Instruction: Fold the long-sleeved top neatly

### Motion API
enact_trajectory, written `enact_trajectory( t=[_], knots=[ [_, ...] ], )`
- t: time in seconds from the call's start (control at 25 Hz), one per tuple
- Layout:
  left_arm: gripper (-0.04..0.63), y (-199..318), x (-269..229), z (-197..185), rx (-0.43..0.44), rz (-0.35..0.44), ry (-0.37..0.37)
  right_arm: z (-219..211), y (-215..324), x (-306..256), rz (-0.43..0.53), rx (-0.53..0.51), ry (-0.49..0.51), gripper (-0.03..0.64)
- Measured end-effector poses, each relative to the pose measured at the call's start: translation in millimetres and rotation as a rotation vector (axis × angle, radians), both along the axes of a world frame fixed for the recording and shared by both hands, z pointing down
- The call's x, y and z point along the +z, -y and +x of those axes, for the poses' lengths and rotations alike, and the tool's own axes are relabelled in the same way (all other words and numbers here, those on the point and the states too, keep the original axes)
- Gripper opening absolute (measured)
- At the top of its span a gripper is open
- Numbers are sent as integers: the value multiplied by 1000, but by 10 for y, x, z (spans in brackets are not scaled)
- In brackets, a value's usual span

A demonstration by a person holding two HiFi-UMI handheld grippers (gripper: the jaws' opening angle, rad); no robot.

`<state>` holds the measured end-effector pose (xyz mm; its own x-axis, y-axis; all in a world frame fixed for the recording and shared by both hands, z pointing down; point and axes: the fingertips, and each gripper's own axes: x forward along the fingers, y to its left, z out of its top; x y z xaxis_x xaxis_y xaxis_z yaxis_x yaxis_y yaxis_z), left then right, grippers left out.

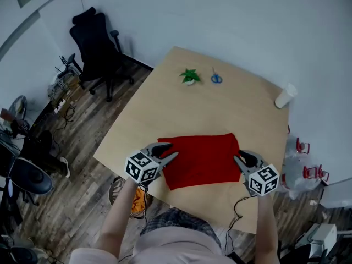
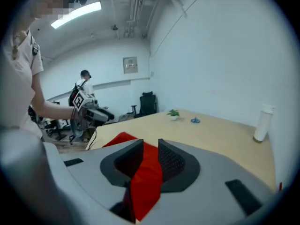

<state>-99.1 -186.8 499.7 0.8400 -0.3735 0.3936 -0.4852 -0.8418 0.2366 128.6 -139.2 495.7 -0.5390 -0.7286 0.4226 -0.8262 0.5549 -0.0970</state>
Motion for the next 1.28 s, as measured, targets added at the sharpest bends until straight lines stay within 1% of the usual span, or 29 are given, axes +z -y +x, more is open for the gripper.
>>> enact_trajectory(
  t=[0.04, 0.12, 0.16, 0.24, 0.32, 0.4, 0.48, 0.6, 0.84, 0.92, 1.04, 1.28],
  knots=[
    [144, 80, -92, -59, -48, 15, -23, 62, 29, -129, 43, 53, 28, 96],
    [110, 229, -274, -184, -142, 47, -59, 201, 55, -371, 125, 152, 76, 58],
    [93, 295, -359, -248, -189, 66, -70, 267, 55, -475, 162, 196, 97, 49],
    [62, 414, -509, -379, -285, 108, -79, 381, 49, -642, 224, 272, 127, 38],
    [51, 504, -632, -485, -375, 150, -79, 478, 41, -758, 270, 337, 138, 24],
    [37, 550, -721, -536, -440, 183, -78, 559, 20, -839, 308, 396, 139, 11],
    [18, 554, -786, -546, -478, 206, -87, 599, -16, -912, 340, 445, 139, 9],
    [5, 513, -835, -525, -496, 221, -102, 600, -74, -991, 376, 496, 121, 9],
    [3, 429, -788, -431, -482, 253, -74, 619, -142, -987, 391, 567, 113, 9],
    [3, 399, -793, -409, -478, 256, -81, 632, -158, -976, 392, 576, 99, 9],
    [2, 372, -794, -372, -468, 271, -72, 639, -168, -977, 397, 577, 85, 8],
    [2, 354, -795, -361, -462, 269, -84, 659, -208, -977, 400, 591, 73, 8]
  ],
)
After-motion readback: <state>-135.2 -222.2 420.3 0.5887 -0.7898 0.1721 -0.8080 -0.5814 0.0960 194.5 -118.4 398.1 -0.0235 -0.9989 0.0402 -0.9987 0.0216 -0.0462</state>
